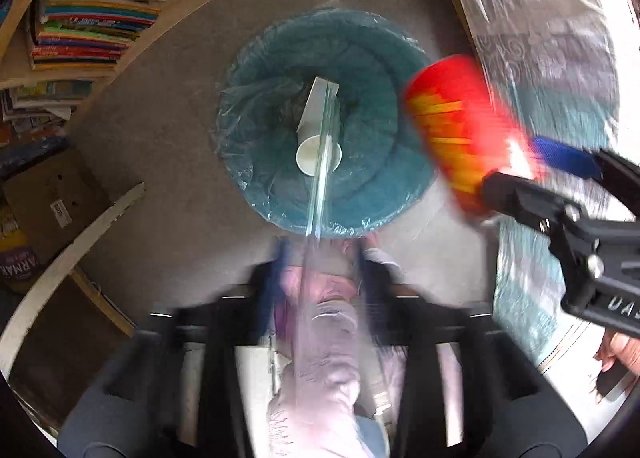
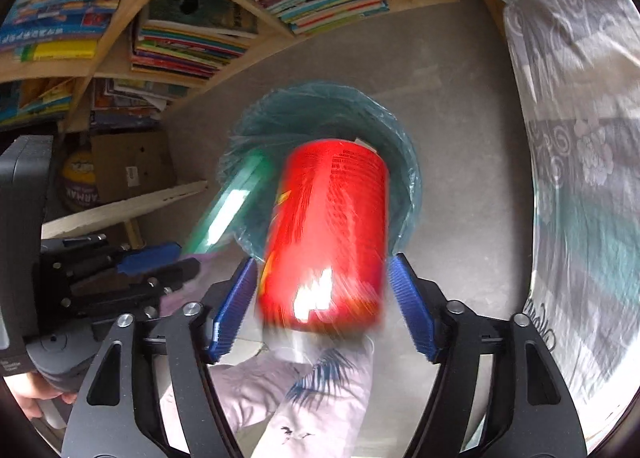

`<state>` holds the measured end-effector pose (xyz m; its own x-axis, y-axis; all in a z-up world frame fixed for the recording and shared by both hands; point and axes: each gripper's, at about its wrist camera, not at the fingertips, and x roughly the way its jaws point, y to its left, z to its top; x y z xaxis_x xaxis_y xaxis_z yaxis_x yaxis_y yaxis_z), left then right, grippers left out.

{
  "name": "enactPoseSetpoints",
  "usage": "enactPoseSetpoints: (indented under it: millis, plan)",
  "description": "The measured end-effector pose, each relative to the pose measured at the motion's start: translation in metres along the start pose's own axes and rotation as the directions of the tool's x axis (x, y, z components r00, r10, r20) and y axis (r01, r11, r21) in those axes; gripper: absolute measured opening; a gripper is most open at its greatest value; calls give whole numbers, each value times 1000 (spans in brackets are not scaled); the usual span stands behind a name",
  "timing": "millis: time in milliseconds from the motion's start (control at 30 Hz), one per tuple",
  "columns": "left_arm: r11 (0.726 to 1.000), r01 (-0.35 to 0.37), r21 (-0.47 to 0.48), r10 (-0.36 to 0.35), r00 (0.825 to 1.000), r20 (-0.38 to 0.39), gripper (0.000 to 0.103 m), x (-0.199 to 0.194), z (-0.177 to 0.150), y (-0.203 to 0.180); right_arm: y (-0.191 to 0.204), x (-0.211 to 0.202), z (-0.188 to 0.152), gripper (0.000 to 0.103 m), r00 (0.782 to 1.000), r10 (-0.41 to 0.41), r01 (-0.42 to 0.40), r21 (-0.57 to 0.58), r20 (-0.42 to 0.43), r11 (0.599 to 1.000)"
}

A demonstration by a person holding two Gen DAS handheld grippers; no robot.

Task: Collect trash
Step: 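Open both tools to drop the can and package into the wastebasket, then move both open tools back toward the desk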

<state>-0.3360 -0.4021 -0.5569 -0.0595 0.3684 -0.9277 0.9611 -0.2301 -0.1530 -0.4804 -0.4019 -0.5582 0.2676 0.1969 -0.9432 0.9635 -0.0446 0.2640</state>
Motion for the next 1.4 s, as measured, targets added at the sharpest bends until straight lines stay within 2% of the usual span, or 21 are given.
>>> enactPoseSetpoints:
  millis: [100, 200, 300, 467, 567, 600, 633, 767, 900, 1033, 1233, 1300, 1400]
  plan:
    - [1000, 15, -17, -15, 1000, 18, 53, -3, 1, 1, -6, -9, -3, 80, 1000, 9, -9, 5, 21, 1000]
    - [1000, -6, -21, 6, 999, 32, 53, -10, -2, 1, -12, -20, -8, 81, 999, 25, -26, 17, 45, 1000]
    - [999, 10, -39, -9, 999, 44, 60, -14, -6, 4, -16, -27, -11, 82, 998, 22, -23, 12, 55, 1000]
    - [999, -3, -45, 6, 998, 63, 62, -18, -10, 5, -21, -35, -19, 83, 998, 22, -22, 2, 60, 1000]
    - [999, -13, -43, 16, 997, 75, 73, -21, -16, 3, -21, -39, -23, 84, 997, 15, -15, -4, 70, 1000]
    - [999, -16, -39, 19, 996, 88, 75, -25, -19, 1, -21, -41, -24, 90, 997, 3, -3, -7, 74, 1000]
    - [999, -22, -32, 25, 995, 94, 78, -27, -21, 0, -21, -41, -26, 90, 997, -12, 13, -9, 80, 1000]
    - [999, -39, -12, 40, 991, 124, 80, -35, -28, -5, -17, -46, -31, 90, 994, -48, 52, -37, 97, 998]
    - [998, -63, -15, 65, 984, 166, 87, -48, -34, -9, -14, -52, -36, 90, 994, -48, 54, -65, 94, 996]
    - [999, -25, -29, 30, 983, 183, 88, -63, -43, -6, -7, -62, -42, 91, 997, -33, 38, -75, 70, 996]
    - [999, -31, -43, 41, 969, 244, 88, -96, -70, 2, 11, -90, -51, 91, 998, -15, 22, -100, 68, 995]
    - [999, -25, -42, 35, 964, 264, 88, -112, -83, 6, 24, -107, -55, 91, 995, -3, 15, -128, 97, 992]
    - [998, -44, -51, 58, 946, 318, 88, -146, -111, 12, 52, -140, -61, 91, 988, 29, 2, -202, 152, 979]
